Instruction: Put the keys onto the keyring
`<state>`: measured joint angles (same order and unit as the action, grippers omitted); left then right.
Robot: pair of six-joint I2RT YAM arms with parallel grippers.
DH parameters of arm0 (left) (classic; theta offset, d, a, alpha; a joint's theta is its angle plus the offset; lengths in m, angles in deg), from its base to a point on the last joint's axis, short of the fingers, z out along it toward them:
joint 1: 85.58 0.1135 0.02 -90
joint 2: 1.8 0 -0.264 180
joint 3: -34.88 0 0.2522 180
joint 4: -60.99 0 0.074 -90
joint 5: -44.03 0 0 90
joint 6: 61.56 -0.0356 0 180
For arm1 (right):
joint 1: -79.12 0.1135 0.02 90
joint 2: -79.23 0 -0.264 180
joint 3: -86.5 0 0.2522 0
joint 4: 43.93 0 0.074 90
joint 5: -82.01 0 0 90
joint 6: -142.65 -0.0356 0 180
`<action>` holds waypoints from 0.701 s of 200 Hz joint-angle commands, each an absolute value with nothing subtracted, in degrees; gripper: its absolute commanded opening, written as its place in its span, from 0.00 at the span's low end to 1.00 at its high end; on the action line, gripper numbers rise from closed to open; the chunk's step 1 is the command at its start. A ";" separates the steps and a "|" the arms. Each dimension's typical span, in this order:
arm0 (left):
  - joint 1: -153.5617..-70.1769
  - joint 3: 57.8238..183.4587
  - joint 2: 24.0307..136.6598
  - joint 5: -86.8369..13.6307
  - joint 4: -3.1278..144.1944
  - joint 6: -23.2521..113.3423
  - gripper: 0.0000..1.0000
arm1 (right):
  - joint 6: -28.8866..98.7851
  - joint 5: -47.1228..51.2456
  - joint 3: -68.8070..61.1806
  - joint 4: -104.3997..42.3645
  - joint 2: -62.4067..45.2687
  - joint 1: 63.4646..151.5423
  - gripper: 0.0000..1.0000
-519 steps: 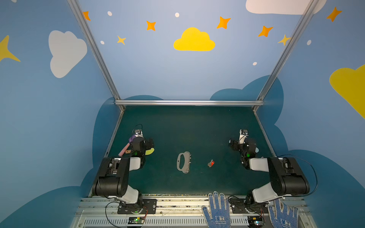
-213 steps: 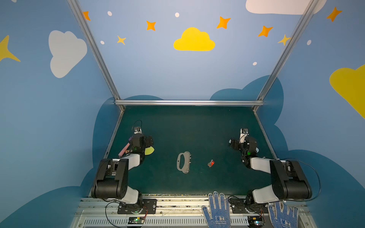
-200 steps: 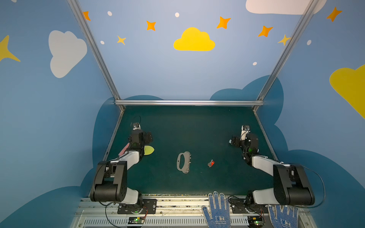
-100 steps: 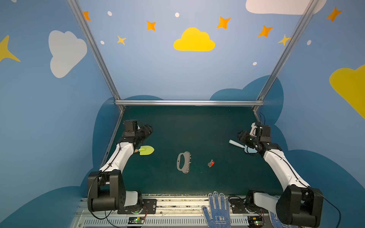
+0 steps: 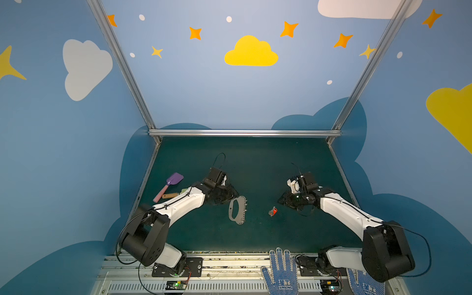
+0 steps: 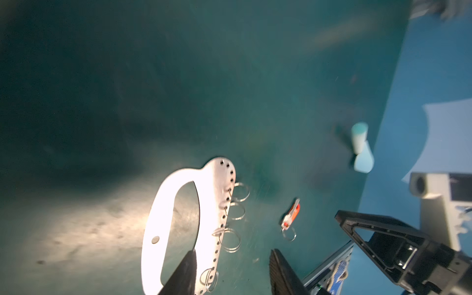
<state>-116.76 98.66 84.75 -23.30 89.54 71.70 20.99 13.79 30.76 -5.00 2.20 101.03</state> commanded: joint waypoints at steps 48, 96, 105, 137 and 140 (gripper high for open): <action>-124.56 104.69 91.67 -25.36 93.15 72.30 0.49 | 18.64 15.12 27.26 -6.26 -8.36 108.59 0.27; -127.10 106.39 93.60 -25.90 93.95 72.32 0.49 | 16.16 19.46 28.14 -10.32 -8.45 109.62 0.25; -127.56 107.17 94.03 -26.17 94.75 71.78 0.49 | 15.93 17.83 28.10 -9.34 -7.61 109.40 0.26; -129.64 112.19 97.18 -26.46 98.97 69.10 0.50 | 15.91 11.17 29.62 -5.73 0.70 107.15 0.31; -129.82 112.82 97.76 -26.20 99.29 68.98 0.50 | 15.70 10.66 30.07 -5.53 1.82 106.69 0.31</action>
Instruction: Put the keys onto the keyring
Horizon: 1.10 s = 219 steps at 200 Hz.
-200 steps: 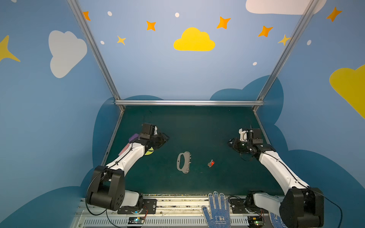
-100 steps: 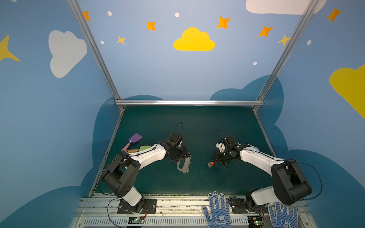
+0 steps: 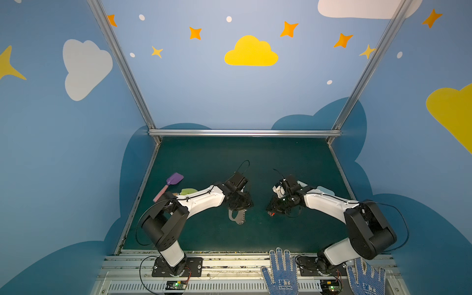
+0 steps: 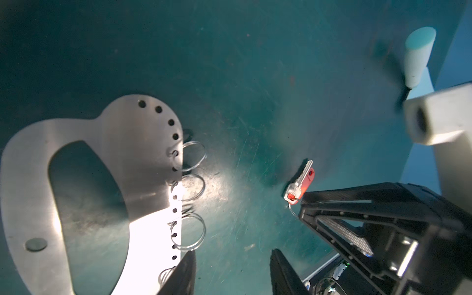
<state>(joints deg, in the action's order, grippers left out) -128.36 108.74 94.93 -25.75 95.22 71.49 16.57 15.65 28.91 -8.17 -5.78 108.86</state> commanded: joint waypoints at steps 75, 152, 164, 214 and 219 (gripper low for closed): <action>-134.86 136.58 115.96 -24.42 115.36 63.62 0.52 | 11.42 1.09 40.74 -1.78 21.63 99.02 0.32; -136.46 147.98 124.72 -23.95 124.29 62.38 0.45 | 11.24 1.15 42.32 -0.56 23.79 97.21 0.32; -136.65 148.99 125.26 -23.67 124.87 62.17 0.43 | 11.07 1.15 42.42 -0.69 23.61 97.13 0.31; -137.76 153.64 128.31 -23.25 128.23 60.49 0.44 | 10.66 0.89 42.68 -0.73 23.77 97.05 0.31; -137.93 154.22 128.72 -23.34 128.72 60.25 0.44 | 10.68 0.86 42.68 -0.78 23.80 97.05 0.31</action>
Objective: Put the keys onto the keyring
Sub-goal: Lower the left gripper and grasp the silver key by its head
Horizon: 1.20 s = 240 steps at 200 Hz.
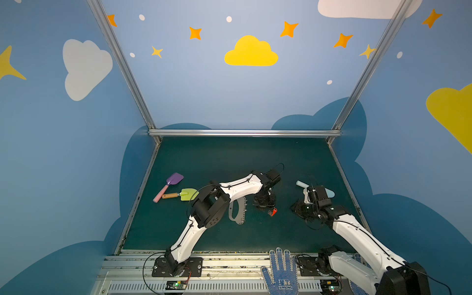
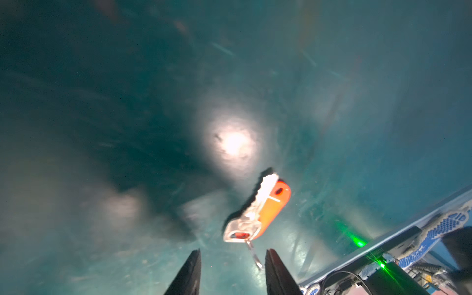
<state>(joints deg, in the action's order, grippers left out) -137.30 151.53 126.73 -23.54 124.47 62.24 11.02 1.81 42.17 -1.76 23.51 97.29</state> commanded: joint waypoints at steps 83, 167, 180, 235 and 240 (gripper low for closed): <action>-138.69 158.33 131.61 -23.60 131.98 59.35 0.23 | 10.78 0.10 42.99 0.08 25.02 96.70 0.31; -138.67 161.28 132.76 -23.72 132.59 59.07 0.23 | 10.65 0.55 43.74 0.41 26.64 96.60 0.30; -138.67 161.34 132.98 -23.61 132.73 59.02 0.21 | 10.69 0.45 43.74 0.65 27.08 96.61 0.30; -138.74 162.17 133.55 -23.87 134.25 58.75 0.29 | 10.73 0.45 43.58 0.78 27.29 96.61 0.31; -138.80 162.29 133.64 -24.17 134.61 58.75 0.30 | 10.75 0.45 43.57 0.76 27.29 96.61 0.30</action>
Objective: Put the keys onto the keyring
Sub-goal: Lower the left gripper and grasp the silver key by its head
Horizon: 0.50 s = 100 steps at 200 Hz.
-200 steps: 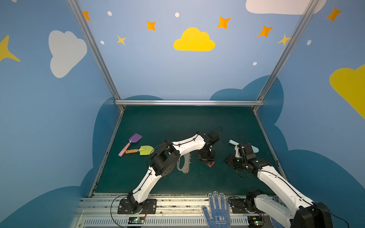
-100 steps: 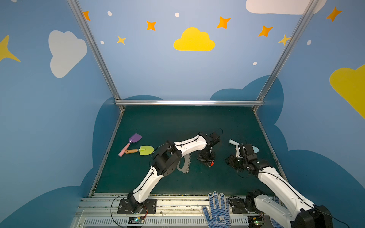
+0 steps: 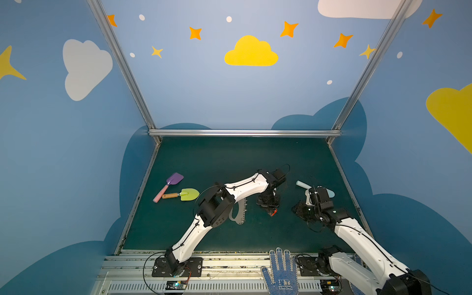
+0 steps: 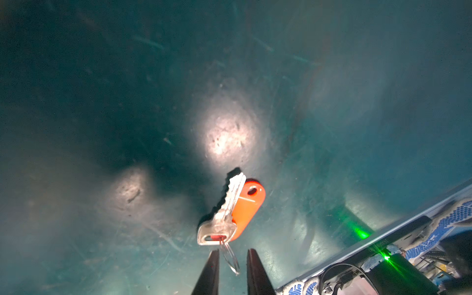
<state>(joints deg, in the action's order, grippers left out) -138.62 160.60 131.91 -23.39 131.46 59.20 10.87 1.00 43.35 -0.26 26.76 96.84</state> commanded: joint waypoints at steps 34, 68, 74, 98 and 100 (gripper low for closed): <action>-138.75 162.56 134.32 -24.00 135.26 58.66 0.25 | 10.65 0.15 43.56 0.80 27.85 96.52 0.30; -138.75 163.24 134.37 -24.31 135.46 58.53 0.15 | 10.76 -0.08 43.62 1.35 28.43 96.52 0.30; -138.75 163.54 134.35 -24.44 135.66 58.41 0.14 | 10.74 -0.15 43.56 1.33 28.51 96.52 0.30; -138.73 164.91 134.27 -25.28 136.94 57.82 0.11 | 10.83 0.18 43.74 1.28 28.72 96.54 0.30; -138.68 165.03 134.26 -25.47 137.06 57.80 0.11 | 10.86 0.27 43.76 1.25 28.70 96.53 0.30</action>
